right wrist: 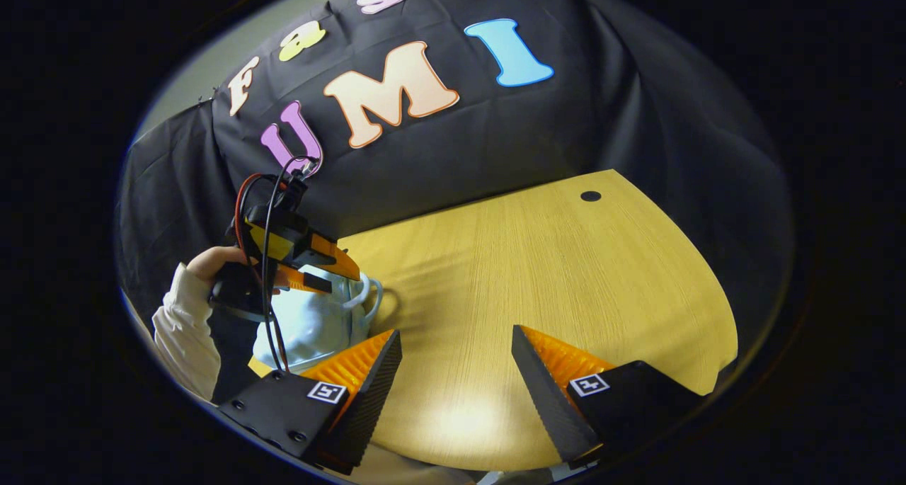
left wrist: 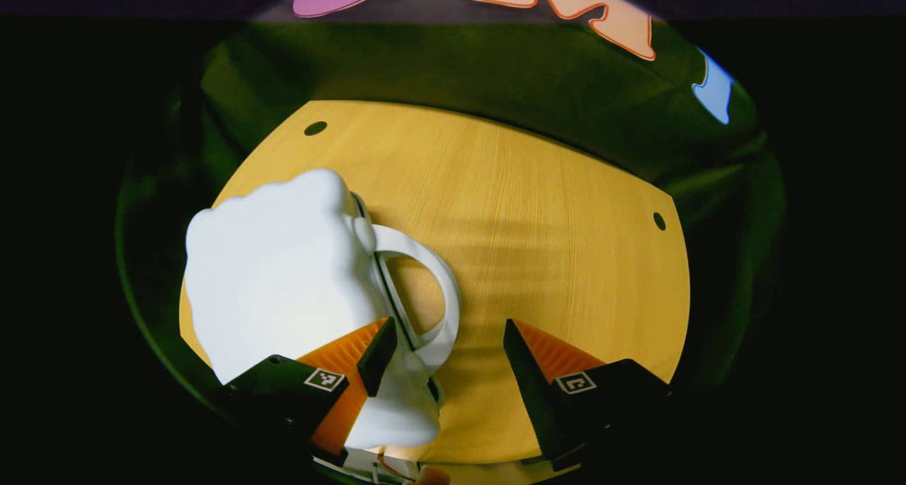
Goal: First open the suitcase, pack the skin care products into it, and then close the suitcase.
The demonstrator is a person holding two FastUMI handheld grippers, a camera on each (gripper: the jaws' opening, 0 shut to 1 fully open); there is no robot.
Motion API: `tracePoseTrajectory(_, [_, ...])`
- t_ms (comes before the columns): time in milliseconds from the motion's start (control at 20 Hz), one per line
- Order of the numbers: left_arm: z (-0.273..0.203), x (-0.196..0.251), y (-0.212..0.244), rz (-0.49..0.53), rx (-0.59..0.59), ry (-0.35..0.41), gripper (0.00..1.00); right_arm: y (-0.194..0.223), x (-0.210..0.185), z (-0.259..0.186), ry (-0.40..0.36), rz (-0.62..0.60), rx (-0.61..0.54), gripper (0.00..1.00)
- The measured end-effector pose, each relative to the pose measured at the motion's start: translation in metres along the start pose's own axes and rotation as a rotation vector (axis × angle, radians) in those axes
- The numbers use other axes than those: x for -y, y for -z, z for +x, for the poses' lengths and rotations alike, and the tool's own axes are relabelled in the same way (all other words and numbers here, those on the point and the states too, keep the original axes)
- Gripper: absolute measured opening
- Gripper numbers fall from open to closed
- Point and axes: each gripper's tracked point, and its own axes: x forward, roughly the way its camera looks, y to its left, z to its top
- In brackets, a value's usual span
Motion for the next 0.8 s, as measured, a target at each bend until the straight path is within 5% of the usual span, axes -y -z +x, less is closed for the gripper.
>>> tracePoseTrajectory(800, [-0.064,0.053,0.138,0.124,-0.055,-0.022,0.92,-0.011,0.006,-0.029,-0.120,-0.022,0.045,0.98])
